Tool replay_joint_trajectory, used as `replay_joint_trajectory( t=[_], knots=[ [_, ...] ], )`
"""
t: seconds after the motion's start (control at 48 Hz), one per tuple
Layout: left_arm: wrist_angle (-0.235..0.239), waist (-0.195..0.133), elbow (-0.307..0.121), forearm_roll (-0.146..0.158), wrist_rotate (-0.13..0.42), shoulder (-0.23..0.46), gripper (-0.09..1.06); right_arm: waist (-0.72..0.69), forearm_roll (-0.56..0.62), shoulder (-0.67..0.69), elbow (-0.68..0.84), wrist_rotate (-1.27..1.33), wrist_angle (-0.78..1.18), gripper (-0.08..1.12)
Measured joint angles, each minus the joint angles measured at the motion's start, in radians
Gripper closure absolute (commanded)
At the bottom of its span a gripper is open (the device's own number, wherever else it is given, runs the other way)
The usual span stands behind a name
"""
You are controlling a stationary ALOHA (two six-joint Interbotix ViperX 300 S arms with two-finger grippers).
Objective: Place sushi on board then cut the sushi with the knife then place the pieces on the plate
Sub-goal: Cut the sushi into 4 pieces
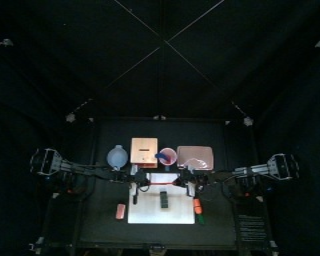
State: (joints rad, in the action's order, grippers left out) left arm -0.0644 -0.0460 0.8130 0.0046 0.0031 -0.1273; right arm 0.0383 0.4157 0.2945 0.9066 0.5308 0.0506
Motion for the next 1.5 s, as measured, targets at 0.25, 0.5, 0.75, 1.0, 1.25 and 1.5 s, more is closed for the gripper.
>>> replay_joint_trajectory(
  t=[0.25, 0.5, 0.75, 1.0, 1.25, 1.5],
  knots=[
    [0.000, -0.031, -0.018, -0.009, -0.003, 0.049, 0.52, 0.054, -0.058, -0.040, 0.000, -0.002, -0.052, 0.69],
    [0.000, -0.075, -0.049, -0.052, -0.003, 0.101, 0.52, 0.100, -0.101, -0.052, -0.002, -0.002, -0.067, 0.69],
    [0.000, -0.109, -0.066, -0.075, -0.003, 0.130, 0.52, 0.115, -0.120, -0.057, -0.002, -0.002, -0.097, 0.69],
    [0.000, -0.112, -0.081, -0.077, -0.003, 0.155, 0.52, 0.114, -0.127, -0.084, 0.000, -0.006, -0.127, 0.69],
    [0.000, -0.117, -0.094, -0.080, -0.003, 0.181, 0.52, 0.112, -0.130, -0.106, -0.002, -0.005, -0.149, 0.69],
    [0.000, -0.118, -0.097, -0.083, -0.003, 0.184, 0.52, 0.109, -0.129, -0.109, 0.000, -0.005, -0.158, 0.69]
  ],
)
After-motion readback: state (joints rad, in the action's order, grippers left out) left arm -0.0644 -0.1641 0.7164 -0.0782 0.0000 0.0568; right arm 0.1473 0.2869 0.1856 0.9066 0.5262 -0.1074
